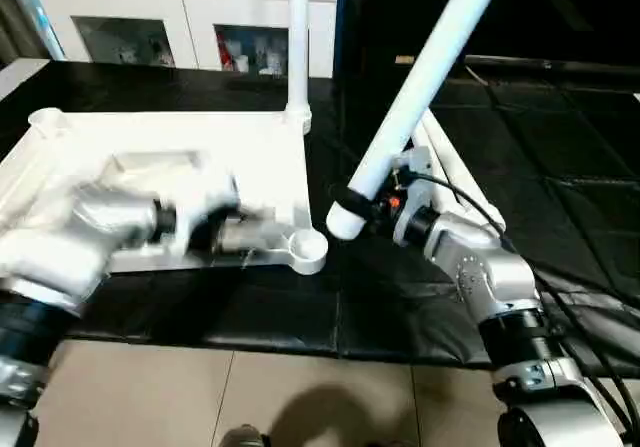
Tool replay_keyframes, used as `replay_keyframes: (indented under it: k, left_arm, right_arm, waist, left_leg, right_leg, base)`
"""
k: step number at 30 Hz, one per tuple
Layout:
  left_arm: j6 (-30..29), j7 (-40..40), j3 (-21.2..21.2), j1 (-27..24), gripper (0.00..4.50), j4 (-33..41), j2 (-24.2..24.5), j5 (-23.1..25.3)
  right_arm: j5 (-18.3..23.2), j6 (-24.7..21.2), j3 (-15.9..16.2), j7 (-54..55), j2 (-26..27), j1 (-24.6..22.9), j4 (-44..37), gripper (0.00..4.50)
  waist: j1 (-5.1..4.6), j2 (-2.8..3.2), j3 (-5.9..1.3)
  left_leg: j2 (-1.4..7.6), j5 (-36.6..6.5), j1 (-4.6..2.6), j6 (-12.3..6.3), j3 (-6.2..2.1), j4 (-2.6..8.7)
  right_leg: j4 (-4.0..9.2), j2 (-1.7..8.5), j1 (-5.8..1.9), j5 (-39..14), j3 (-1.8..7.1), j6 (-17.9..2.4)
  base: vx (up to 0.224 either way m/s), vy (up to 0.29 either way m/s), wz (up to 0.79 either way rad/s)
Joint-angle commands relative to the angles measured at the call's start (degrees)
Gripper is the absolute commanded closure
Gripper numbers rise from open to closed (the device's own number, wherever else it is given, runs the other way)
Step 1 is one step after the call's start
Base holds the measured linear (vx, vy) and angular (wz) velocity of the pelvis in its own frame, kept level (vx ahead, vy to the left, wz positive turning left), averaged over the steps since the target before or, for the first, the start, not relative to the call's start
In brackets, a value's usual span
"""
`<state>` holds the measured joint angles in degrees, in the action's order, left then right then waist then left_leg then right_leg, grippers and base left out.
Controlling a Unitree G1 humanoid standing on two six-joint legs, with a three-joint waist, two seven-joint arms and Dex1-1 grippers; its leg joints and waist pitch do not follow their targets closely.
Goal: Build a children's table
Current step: Pick table leg
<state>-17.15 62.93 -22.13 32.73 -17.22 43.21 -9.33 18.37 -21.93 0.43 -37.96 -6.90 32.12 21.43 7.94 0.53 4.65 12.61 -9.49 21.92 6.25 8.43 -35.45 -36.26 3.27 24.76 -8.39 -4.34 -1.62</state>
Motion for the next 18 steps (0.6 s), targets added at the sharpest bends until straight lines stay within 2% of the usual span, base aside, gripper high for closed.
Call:
replay_keyframes:
  k: [1,2,3,5,7,8,9,12,14,15,18]
  left_arm:
    - [5.0,-1.0,-1.3,2.7,1.75,-4.4,-0.9,3.3]
    - [7.3,-2.2,-2.1,3.7,1.81,-7.3,-1.5,5.2]
    - [7.3,-2.2,-2.1,3.7,1.91,-7.3,-1.5,5.2]
    - [11.7,-3.1,-3.6,5.4,2.01,-13.0,-2.4,8.3]
    - [13.4,-3.6,-4.1,6.2,2.19,-15.3,-2.8,9.6]
    - [14.7,-3.4,-4.0,6.8,2.26,-17.3,-3.5,10.0]
    - [15.6,-3.1,-4.0,7.1,2.26,-18.5,-3.9,10.2]
    - [18.0,-2.8,-4.0,8.2,2.59,-22.0,-5.0,11.1]
    - [18.8,-2.8,-4.0,8.6,2.64,-23.2,-5.3,11.4]
    - [19.7,-2.5,-3.9,9.0,2.71,-24.5,-5.7,11.6]
    - [18.3,2.5,-2.2,9.7,2.96,-25.0,-7.1,8.3]
  right_arm:
    - [-0.3,0.6,0.5,-0.2,0.0,-0.5,-1.3,2.59]
    - [-0.7,0.7,0.9,-0.6,-0.2,-0.6,-1.1,2.59]
    - [-0.7,0.7,0.9,-0.6,-0.2,-0.6,-1.1,2.59]
    - [-1.2,1.1,1.6,-0.7,-0.3,-0.9,-1.1,2.59]
    - [-1.2,1.3,1.7,-0.7,-0.4,-1.0,-1.3,2.59]
    - [-1.2,1.1,1.8,-0.7,-0.6,-1.2,-1.8,2.59]
    - [-1.2,1.0,1.9,-0.7,-0.7,-1.3,-2.1,2.59]
    - [-1.6,0.7,2.4,-1.1,-1.2,-1.9,-3.3,2.59]
    - [-1.8,0.7,2.6,-1.1,-1.3,-2.1,-3.6,2.59]
    - [-1.8,0.6,2.6,-1.3,-1.5,-2.3,-3.8,2.59]
    - [-1.7,0.9,2.6,-1.8,-2.1,-2.4,-3.8,2.59]
  waist:
    - [-0.46,1.07,-5.34]
    - [-0.19,1.13,-5.46]
    - [-0.21,1.08,-5.46]
    - [-0.27,1.05,-5.41]
    - [-0.23,1.00,-5.44]
    - [-0.24,1.57,-5.51]
    - [-0.35,1.53,-5.37]
    - [-0.32,1.47,-5.43]
    - [-0.21,1.40,-5.41]
    - [-0.20,1.65,-5.39]
    - [-0.13,1.43,-5.32]
  left_leg:
    - [-0.13,-15.8,-1.15,2.54,0.40,4.56]
    - [-0.17,-15.8,-1.15,2.62,0.42,4.51]
    - [-0.12,-15.6,-1.00,2.67,0.32,4.63]
    - [-0.16,-15.9,-0.94,2.76,0.32,4.62]
    - [-0.17,-15.4,-0.86,2.66,0.34,4.58]
    - [-0.06,-15.6,-0.95,2.93,0.26,4.49]
    - [-0.16,-15.9,-0.92,2.78,0.37,4.51]
    - [-0.05,-17.0,-1.10,2.94,0.26,4.54]
    - [-0.05,-17.4,-1.19,2.76,0.29,4.50]
    - [-0.06,-17.5,-1.18,2.76,0.27,4.48]
    - [-0.06,-17.7,-1.13,2.70,0.26,4.49]
  right_leg:
    - [5.01,3.72,-3.31,-21.5,2.56,-6.1]
    - [4.95,3.82,-3.40,-21.4,2.56,-6.0]
    - [4.88,3.86,-3.54,-21.1,2.53,-6.0]
    - [4.96,3.91,-3.52,-21.4,2.55,-5.9]
    - [5.01,4.08,-3.56,-21.6,2.65,-5.7]
    - [4.82,4.20,-3.47,-21.4,2.70,-6.1]
    - [5.19,4.04,-3.39,-21.9,2.65,-6.0]
    - [5.15,4.08,-3.39,-22.0,2.60,-6.3]
    - [5.27,4.19,-3.36,-22.9,2.61,-6.3]
    - [5.29,4.18,-3.31,-23.0,2.61,-6.3]
    - [5.40,4.34,-3.42,-23.5,2.56,-6.9]
  base:
    - [0.000,0.000,0.00]
    - [0.000,0.000,0.00]
    - [0.000,0.000,0.00]
    - [0.000,0.000,0.00]
    - [0.000,0.000,0.00]
    - [0.000,0.000,0.00]
    - [0.000,0.000,0.00]
    - [0.000,0.000,0.00]
    - [0.000,0.000,0.00]
    - [0.000,0.000,0.00]
    - [0.000,0.000,0.00]
